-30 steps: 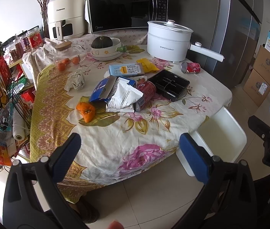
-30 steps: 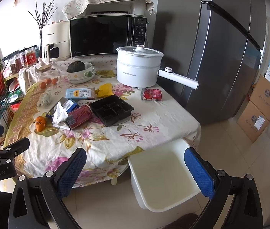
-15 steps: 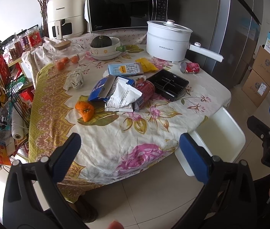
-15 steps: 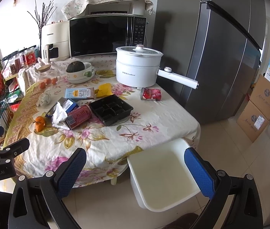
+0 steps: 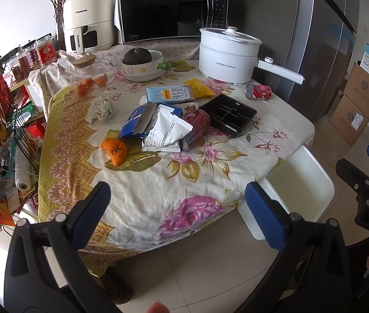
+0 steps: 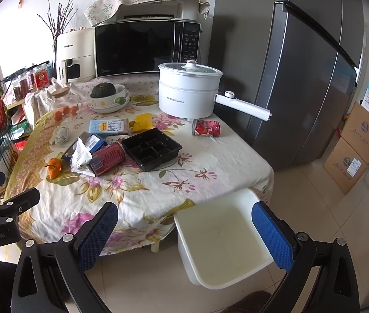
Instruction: Collect trash
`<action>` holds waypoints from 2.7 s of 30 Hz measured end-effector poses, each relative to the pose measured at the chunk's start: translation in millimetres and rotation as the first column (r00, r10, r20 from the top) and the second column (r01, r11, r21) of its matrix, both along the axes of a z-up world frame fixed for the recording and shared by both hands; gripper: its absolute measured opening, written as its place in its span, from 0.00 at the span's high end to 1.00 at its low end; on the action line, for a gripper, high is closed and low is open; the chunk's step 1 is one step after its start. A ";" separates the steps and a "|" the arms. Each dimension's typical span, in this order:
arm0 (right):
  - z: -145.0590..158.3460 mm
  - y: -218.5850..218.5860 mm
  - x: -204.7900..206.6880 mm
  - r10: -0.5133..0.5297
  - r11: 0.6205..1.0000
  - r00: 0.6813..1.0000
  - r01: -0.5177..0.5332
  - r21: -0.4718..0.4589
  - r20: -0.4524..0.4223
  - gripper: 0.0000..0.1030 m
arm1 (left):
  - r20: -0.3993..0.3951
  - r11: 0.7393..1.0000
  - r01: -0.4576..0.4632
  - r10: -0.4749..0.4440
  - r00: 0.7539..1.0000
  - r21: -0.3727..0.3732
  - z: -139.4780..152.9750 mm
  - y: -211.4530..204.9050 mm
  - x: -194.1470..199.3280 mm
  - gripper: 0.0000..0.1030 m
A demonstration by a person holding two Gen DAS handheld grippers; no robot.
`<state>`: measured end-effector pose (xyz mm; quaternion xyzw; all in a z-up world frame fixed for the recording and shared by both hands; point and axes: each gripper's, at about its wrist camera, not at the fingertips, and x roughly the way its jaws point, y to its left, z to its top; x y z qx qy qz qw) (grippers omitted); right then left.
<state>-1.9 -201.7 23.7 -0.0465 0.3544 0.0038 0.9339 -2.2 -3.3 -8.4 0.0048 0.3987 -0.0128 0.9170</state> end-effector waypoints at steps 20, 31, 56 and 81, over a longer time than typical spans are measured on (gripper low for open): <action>-0.9 -3.8 -0.5 0.001 1.000 1.000 -0.001 -0.002 -0.004 0.00 | 0.000 1.000 -0.001 0.001 1.000 -0.002 0.3 0.8 -0.2 0.01; -1.3 -4.6 -0.8 0.000 1.000 1.000 0.000 -0.002 -0.005 0.00 | 0.000 1.000 -0.001 0.001 1.000 -0.004 0.3 1.3 -0.4 0.01; -1.4 -8.9 -1.4 -0.031 0.999 0.999 0.031 -0.015 0.007 0.00 | -0.006 1.000 0.001 -0.001 1.000 -0.009 -3.8 -3.1 -0.9 0.01; -4.7 -4.1 104.3 0.086 0.987 0.951 -0.040 0.157 -0.297 0.00 | -0.227 0.996 -0.039 0.021 0.974 -0.076 -12.5 62.9 88.9 0.01</action>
